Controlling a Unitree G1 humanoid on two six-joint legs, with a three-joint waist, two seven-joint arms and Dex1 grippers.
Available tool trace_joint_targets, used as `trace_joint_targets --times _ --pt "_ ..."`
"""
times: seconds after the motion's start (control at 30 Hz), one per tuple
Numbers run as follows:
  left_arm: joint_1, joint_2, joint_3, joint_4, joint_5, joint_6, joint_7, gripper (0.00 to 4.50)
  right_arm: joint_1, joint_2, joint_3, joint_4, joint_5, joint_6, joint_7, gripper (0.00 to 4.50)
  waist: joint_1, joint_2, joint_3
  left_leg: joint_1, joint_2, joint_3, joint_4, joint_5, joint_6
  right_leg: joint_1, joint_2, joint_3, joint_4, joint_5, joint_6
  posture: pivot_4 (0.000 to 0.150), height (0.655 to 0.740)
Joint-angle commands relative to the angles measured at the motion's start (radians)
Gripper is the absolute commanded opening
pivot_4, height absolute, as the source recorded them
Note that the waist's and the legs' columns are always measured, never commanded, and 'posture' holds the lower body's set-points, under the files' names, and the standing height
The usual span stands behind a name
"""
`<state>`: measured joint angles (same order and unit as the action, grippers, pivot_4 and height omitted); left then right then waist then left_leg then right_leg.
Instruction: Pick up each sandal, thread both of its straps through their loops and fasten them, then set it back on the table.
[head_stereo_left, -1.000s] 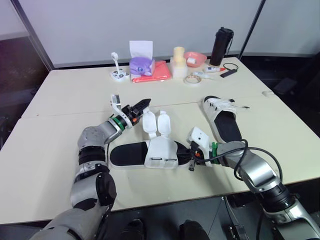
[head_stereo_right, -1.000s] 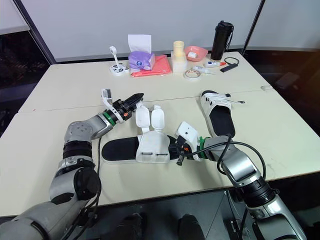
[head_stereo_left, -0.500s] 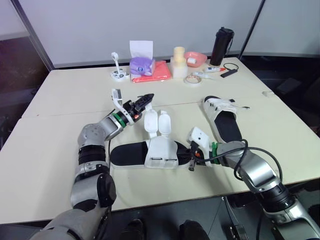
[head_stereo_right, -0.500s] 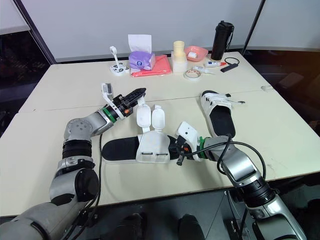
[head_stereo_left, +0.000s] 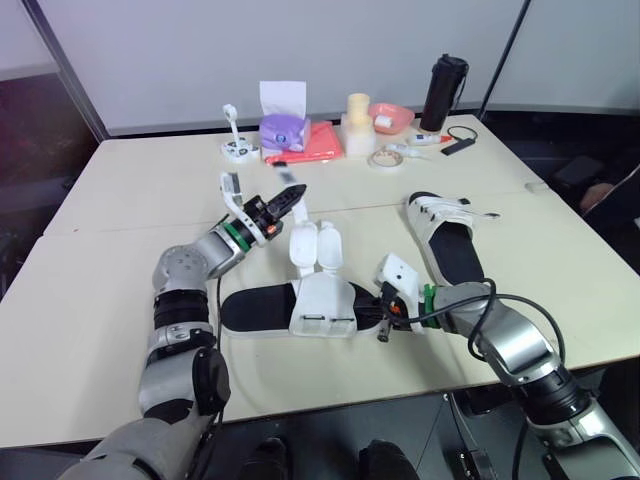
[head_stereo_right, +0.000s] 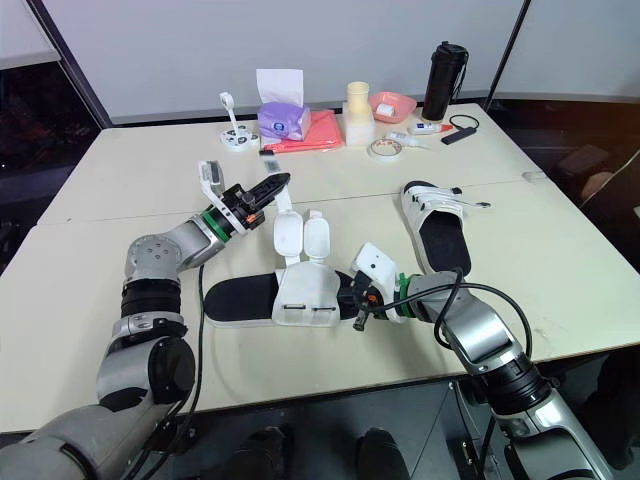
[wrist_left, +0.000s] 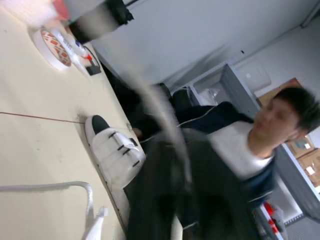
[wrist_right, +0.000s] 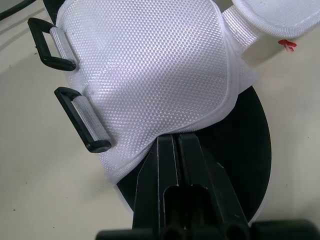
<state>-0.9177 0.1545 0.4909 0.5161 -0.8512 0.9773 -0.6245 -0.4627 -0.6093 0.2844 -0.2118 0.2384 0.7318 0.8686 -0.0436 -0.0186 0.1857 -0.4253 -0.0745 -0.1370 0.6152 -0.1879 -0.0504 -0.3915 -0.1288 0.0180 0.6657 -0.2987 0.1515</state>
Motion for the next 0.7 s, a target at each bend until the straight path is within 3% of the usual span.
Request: trace_joint_targets --times 0.03,0.2,0.33,0.57,0.7 --pt "-0.006 0.023 -0.036 -0.105 -0.046 0.030 -0.042 0.10 0.005 0.001 0.011 -0.003 -0.007 0.014 -0.002 0.00 0.000 0.000 0.000 0.000 0.000 0.000 0.000 0.000 0.000 0.000 0.000 0.000 0.000 0.000 0.000 0.150 0.7400" --pt "0.095 0.095 -0.198 -0.385 -0.077 0.103 -0.188 0.10 0.006 -0.001 0.010 -0.003 -0.007 0.014 -0.001 0.00 -0.001 0.000 0.000 0.000 0.000 0.000 -0.001 0.000 0.000 0.000 0.000 0.001 -0.001 0.000 0.000 0.150 0.7400" --pt "0.209 0.254 -0.394 -0.636 -0.057 0.101 -0.394 0.10 0.011 -0.011 0.007 0.008 -0.011 0.005 0.004 0.00 -0.001 0.000 0.000 0.000 0.000 0.000 -0.002 0.000 0.000 0.000 0.000 0.001 -0.001 0.000 -0.001 0.150 0.7400" --pt "0.383 0.522 -0.705 -0.817 0.210 -0.252 -0.715 0.10 0.005 -0.015 0.008 0.030 -0.017 -0.008 0.009 0.00 0.005 0.001 0.000 0.001 0.001 0.002 -0.003 0.000 0.000 0.000 0.000 0.002 -0.003 0.000 -0.002 0.150 0.7400" --pt "0.440 0.579 -0.832 -0.736 0.456 -0.577 -0.768 0.10 0.003 -0.014 0.009 0.037 -0.018 -0.015 0.010 0.00 0.013 0.001 0.000 0.000 0.001 0.002 -0.004 0.000 0.000 0.000 0.000 0.002 -0.005 0.001 -0.003 0.150 0.7400"
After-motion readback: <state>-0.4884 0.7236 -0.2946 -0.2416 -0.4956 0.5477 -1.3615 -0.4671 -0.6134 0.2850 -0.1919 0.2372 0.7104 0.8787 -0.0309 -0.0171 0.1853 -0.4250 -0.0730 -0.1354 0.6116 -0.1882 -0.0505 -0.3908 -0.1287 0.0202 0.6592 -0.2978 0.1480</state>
